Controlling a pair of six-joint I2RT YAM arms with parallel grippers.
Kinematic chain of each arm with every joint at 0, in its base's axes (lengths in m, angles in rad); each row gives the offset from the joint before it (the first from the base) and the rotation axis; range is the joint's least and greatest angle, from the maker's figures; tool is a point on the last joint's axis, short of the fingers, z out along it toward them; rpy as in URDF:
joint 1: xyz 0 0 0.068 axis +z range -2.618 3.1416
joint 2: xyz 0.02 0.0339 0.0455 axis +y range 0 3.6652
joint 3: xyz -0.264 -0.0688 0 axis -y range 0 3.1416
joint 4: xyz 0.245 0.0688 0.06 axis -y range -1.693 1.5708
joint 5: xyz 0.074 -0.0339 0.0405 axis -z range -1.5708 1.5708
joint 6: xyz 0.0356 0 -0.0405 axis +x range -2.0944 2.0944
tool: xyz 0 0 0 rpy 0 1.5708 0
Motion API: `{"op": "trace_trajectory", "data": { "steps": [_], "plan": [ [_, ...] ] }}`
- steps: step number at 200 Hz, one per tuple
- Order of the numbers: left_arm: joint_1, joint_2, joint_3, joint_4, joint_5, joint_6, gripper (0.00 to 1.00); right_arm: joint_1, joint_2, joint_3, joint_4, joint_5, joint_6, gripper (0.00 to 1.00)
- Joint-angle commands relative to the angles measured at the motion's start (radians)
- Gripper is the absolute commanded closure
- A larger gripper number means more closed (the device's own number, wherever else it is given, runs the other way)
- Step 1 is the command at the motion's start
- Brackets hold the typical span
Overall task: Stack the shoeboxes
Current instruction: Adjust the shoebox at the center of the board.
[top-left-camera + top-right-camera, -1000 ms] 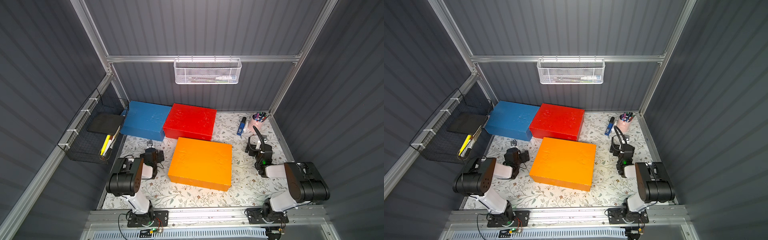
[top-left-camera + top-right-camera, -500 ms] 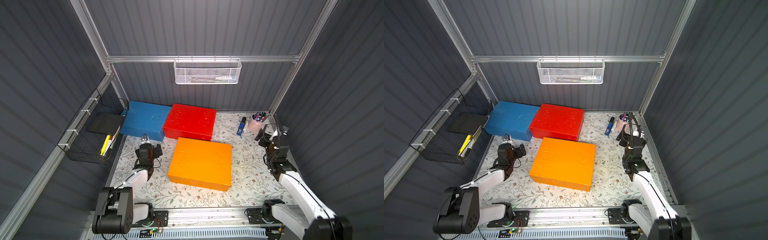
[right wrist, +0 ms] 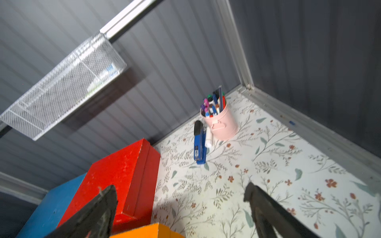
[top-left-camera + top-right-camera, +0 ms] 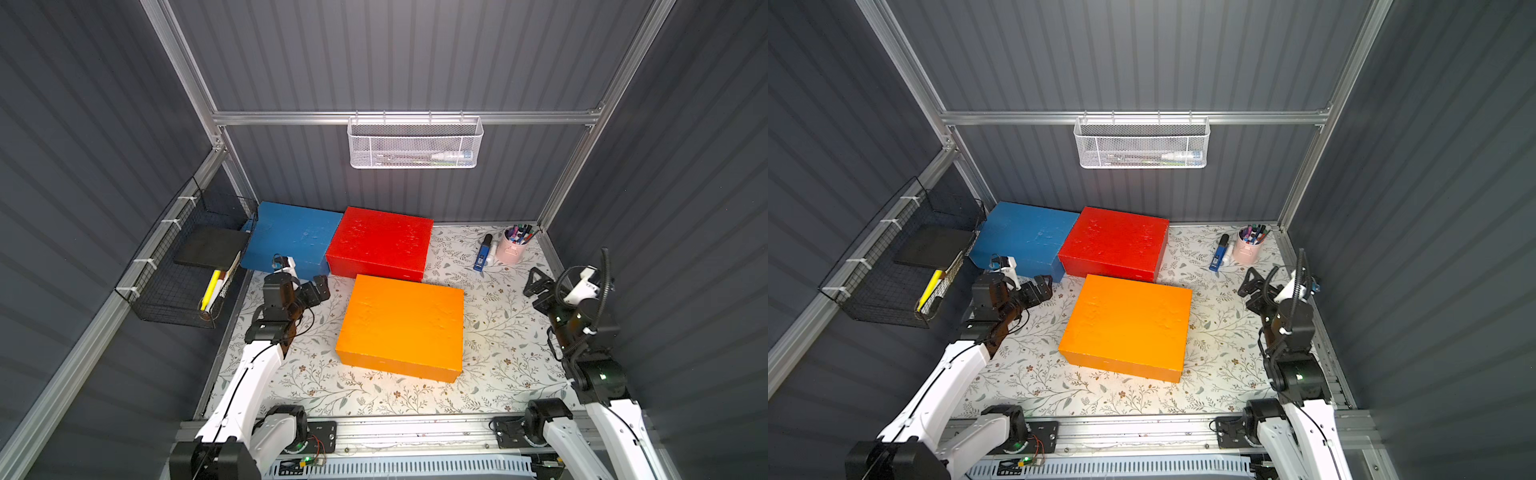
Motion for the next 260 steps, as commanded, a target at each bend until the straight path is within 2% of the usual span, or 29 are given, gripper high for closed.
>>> {"op": "trace_trajectory", "data": {
  "steps": [1,14,34,45,56,76,125,154,163,200,204,230,260],
  "plan": [
    [-0.002,0.002,0.055,-0.078,0.058,-0.134,0.01,0.093,0.140,0.045,-0.015,-0.040,0.017,0.01],
    [-0.003,0.034,0.071,-0.050,0.075,-0.134,0.01,0.142,0.262,0.097,-0.019,-0.015,0.007,0.01],
    [-0.003,0.128,0.135,-0.030,0.161,-0.095,0.01,0.166,0.414,0.187,-0.006,-0.075,0.024,0.01],
    [-0.003,0.200,0.181,-0.026,0.203,-0.068,0.01,0.177,0.473,0.225,0.003,-0.092,0.037,0.01],
    [-0.003,0.275,0.232,-0.011,0.211,-0.014,0.01,0.183,0.517,0.245,0.033,-0.109,0.040,0.01],
    [-0.003,0.405,0.320,0.000,0.236,0.013,0.01,0.190,0.588,0.274,0.083,-0.151,0.038,0.01],
    [-0.003,0.630,0.510,-0.029,0.216,0.067,0.01,0.197,0.809,0.374,0.143,-0.210,0.042,0.02],
    [-0.004,0.734,0.619,-0.066,0.199,0.091,0.01,0.197,0.982,0.486,0.169,-0.291,0.066,0.08],
    [-0.007,0.762,0.681,-0.075,0.200,0.095,0.01,0.197,1.039,0.529,0.173,-0.325,0.079,0.10],
    [-0.036,0.839,0.777,-0.112,0.180,0.124,0.01,0.189,1.240,0.657,0.243,-0.457,0.167,0.13],
    [-0.040,0.844,0.783,-0.116,0.174,0.128,0.01,0.186,1.258,0.665,0.260,-0.505,0.180,0.13],
    [-0.068,0.848,0.795,-0.139,0.136,0.150,0.01,0.169,1.372,0.707,0.367,-0.613,0.265,0.16],
    [-0.093,0.820,0.777,-0.144,0.113,0.158,0.01,0.154,1.462,0.744,0.445,-0.679,0.332,0.17]
  ]
}}
